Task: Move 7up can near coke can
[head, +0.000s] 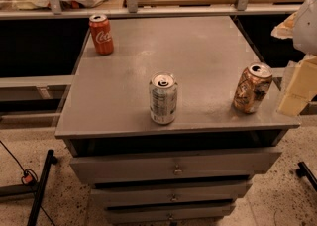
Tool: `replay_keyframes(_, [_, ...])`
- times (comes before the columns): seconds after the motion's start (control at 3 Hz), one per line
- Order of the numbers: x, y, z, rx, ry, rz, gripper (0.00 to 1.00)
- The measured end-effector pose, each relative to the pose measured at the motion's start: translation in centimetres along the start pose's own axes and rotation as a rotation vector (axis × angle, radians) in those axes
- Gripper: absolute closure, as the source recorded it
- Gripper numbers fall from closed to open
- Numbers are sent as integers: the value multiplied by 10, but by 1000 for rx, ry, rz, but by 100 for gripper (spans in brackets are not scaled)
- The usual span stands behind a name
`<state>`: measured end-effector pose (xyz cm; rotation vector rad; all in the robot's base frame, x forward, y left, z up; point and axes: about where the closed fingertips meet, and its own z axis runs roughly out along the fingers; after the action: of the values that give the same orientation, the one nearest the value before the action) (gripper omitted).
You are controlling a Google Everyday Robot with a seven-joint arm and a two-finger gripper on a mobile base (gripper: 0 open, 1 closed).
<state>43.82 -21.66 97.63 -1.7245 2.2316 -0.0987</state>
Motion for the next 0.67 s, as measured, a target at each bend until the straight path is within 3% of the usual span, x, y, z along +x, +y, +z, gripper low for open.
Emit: replay_keyframes(0.67, [-11,-2,10,-2,-29,-8,0])
